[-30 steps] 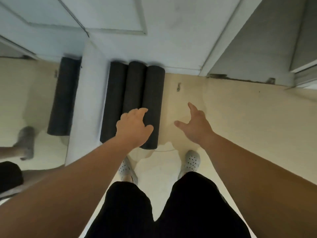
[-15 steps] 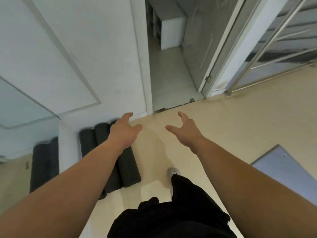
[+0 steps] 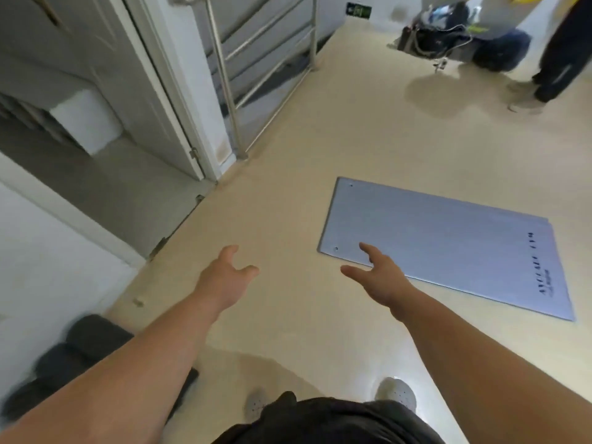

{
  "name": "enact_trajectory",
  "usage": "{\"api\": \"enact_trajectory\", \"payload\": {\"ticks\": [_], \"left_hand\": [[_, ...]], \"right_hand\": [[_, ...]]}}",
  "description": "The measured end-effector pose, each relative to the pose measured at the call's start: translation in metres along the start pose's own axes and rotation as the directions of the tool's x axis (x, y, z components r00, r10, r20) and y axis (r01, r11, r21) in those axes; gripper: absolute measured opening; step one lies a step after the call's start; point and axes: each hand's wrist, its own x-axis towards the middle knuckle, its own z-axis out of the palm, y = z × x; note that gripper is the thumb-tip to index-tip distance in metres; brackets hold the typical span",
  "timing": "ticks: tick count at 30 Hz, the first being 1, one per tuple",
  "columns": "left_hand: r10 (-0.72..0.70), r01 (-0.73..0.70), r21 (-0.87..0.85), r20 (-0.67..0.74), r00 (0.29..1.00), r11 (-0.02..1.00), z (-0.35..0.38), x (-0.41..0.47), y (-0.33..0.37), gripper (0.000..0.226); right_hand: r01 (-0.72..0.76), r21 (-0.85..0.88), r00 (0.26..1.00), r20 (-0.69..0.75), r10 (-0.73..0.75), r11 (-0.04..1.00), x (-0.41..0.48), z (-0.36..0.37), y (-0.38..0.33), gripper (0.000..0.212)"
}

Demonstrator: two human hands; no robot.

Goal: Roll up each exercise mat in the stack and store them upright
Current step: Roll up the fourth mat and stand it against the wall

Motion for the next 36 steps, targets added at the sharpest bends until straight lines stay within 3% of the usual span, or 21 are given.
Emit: {"api": "enact_trajectory", "payload": {"ticks": [8,13,21,28,33,36], "left_hand": [[0.098,-0.121,0.102,0.209,0.973,0.987,0.267,-0.038,0.17,0.073],[0.112,-0.161,0.132,0.318,0.941,0.978,0.408,-0.075,0.27,0.074],[0.144,-0.207,0.123,0.393,0.908,0.971,0.551,-0.07,0.399,0.071],[0.104,-0.166,0.095,0.467,0.878,0.981,0.691,-0.003,0.517,0.063],[0.073,-0.269,0.26,0.58,0.812,0.927,0.779,0.033,0.618,0.072],[0.096,-0.305,0.264,0.593,0.799,0.915,0.816,0.051,0.686,0.071]], "right_hand": [[-0.202,0.239,0.961,-0.139,0.24,0.95,-0.032,-0.22,0.229,0.082],[-0.256,0.318,0.919,-0.213,0.332,0.913,-0.068,-0.356,0.329,0.077],[-0.243,0.423,0.892,-0.257,0.372,0.873,-0.044,-0.516,0.403,0.079],[-0.265,0.309,0.919,-0.206,0.336,0.914,0.044,-0.659,0.431,0.08],[-0.355,0.284,0.889,-0.193,0.416,0.891,0.103,-0.761,0.454,0.084],[-0.371,0.29,0.883,-0.184,0.432,0.882,0.137,-0.822,0.468,0.081]]}}
